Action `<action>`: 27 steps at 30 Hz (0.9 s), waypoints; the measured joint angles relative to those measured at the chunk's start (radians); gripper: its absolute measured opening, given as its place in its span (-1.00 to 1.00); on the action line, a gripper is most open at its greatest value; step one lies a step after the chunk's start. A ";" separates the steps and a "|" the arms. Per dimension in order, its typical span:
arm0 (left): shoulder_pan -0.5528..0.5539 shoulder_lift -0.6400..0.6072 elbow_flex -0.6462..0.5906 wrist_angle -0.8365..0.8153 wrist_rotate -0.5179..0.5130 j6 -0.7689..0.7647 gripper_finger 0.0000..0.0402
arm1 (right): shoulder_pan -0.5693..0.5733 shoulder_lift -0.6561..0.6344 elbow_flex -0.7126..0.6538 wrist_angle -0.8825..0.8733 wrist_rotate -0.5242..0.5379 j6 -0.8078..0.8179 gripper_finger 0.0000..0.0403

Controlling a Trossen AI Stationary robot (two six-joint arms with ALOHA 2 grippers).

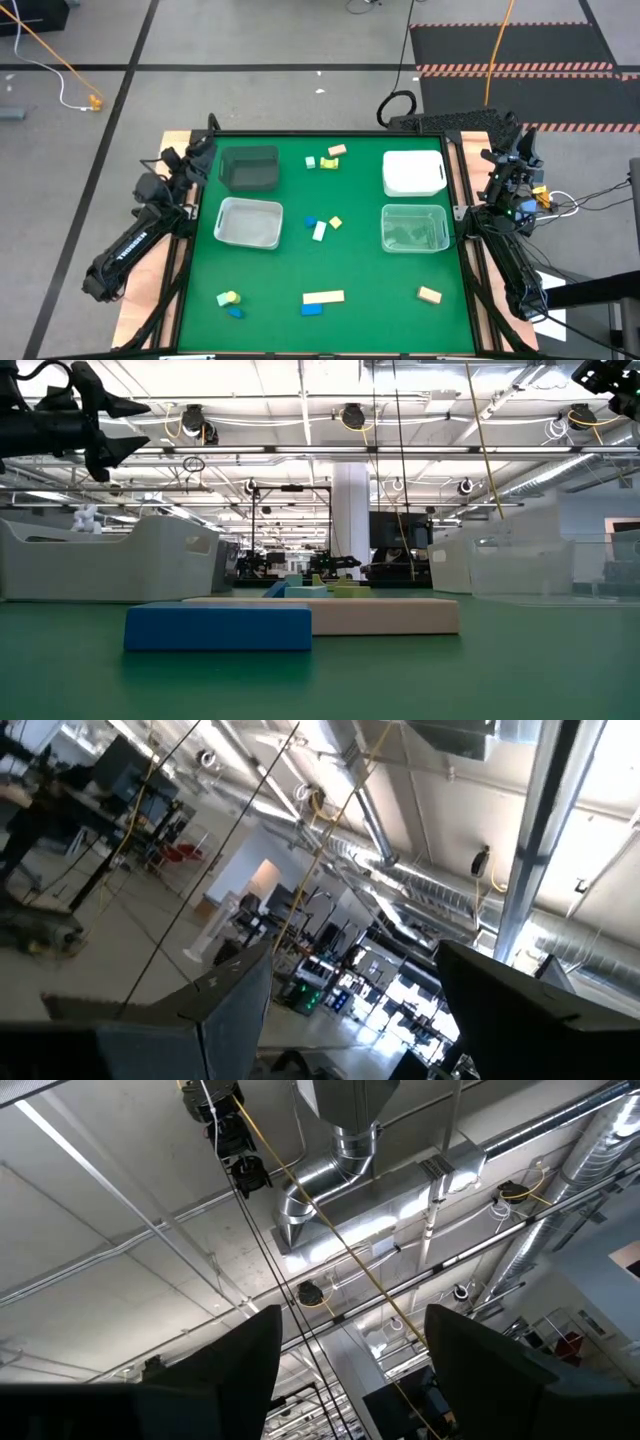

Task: Sort & place blocks by color
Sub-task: Put the top light blue block into the black bin

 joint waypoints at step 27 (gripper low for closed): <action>-0.234 0.516 0.403 -0.385 0.000 0.213 0.41 | 0.000 0.000 0.000 0.000 0.000 0.000 0.18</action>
